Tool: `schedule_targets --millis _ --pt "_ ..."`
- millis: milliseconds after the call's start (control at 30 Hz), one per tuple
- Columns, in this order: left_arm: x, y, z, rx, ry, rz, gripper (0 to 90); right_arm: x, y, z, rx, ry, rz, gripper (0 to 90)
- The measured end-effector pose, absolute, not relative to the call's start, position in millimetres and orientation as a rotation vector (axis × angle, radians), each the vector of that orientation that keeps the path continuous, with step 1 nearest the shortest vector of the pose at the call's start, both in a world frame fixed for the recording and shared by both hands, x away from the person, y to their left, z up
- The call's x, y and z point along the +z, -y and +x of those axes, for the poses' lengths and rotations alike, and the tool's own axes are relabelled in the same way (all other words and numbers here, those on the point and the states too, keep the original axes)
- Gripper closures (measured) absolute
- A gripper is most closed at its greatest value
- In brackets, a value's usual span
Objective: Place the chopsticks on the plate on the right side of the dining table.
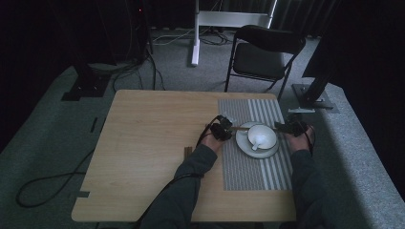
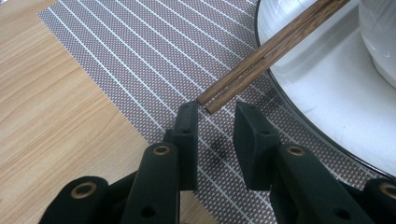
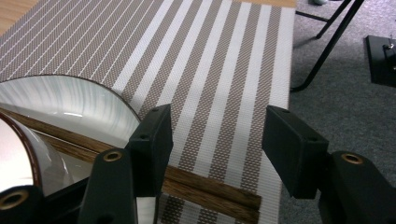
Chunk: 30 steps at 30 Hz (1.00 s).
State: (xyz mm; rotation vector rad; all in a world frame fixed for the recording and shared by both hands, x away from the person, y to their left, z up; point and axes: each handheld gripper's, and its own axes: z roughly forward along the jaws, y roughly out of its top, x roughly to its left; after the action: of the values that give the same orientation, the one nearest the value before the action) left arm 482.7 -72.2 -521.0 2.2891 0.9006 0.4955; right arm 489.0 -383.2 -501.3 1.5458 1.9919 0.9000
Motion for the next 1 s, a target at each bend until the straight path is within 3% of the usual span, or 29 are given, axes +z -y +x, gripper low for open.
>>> schedule_targets --millis 433,1000 --pt "-521 65 480 0.525 -0.896 2.295 71.1 -496 391 476 0.888 -1.967 1.526 42.2" --pt "-508 46 470 0.506 -0.906 2.248 68.0 -492 383 433 0.891 -1.988 1.418 42.2"
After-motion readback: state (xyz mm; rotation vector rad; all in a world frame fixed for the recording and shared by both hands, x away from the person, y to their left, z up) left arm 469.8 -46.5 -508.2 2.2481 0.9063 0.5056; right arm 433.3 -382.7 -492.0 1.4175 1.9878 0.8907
